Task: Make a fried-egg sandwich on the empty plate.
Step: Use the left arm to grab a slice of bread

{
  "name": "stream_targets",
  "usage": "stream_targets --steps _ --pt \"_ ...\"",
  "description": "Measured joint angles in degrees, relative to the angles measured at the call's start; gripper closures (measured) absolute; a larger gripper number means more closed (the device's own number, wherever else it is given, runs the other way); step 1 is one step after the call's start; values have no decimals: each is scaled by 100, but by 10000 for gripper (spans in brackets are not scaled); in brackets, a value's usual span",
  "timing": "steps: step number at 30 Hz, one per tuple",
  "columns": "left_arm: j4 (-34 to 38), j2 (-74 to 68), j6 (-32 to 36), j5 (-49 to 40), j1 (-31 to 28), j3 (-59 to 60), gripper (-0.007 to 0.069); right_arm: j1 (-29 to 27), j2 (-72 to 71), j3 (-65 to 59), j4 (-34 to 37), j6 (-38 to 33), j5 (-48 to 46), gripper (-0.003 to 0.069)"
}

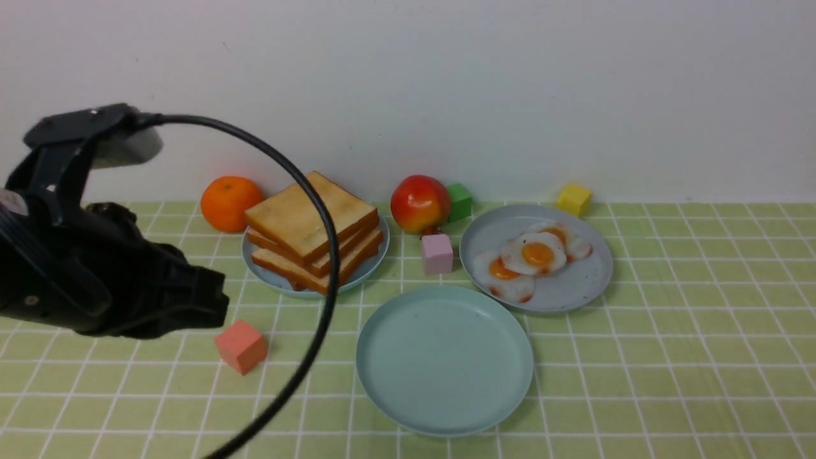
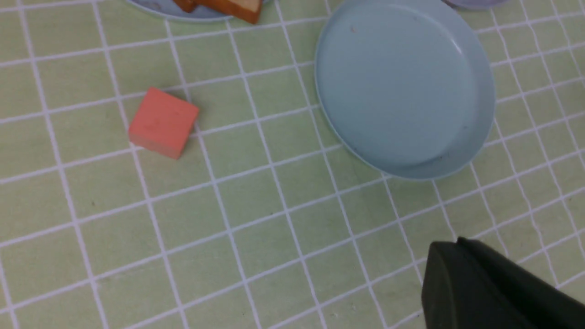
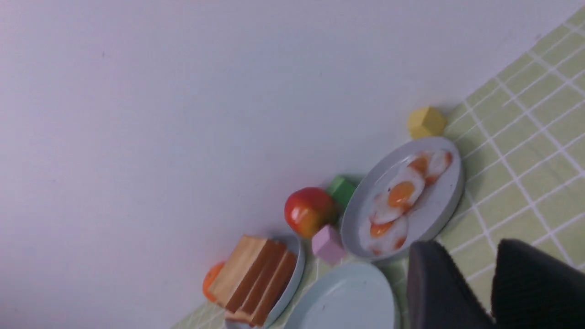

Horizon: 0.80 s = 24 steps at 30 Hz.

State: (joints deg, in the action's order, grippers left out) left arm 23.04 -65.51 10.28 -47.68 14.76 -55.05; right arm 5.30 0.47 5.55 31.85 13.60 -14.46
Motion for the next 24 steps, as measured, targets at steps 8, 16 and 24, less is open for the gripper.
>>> stream_targets --steps 8,16,24 --pt "-791 -1521 -534 54 360 -1175 638 98 2101 3284 -1056 -2073 -3588 667" --pt "-1764 -3539 -412 36 360 -2967 636 526 3169 4271 -1193 -2536 -4342 665" --pt "-2073 -4815 360 200 360 -4165 352 733 3210 4271 -1354 -2558 -4302 662"
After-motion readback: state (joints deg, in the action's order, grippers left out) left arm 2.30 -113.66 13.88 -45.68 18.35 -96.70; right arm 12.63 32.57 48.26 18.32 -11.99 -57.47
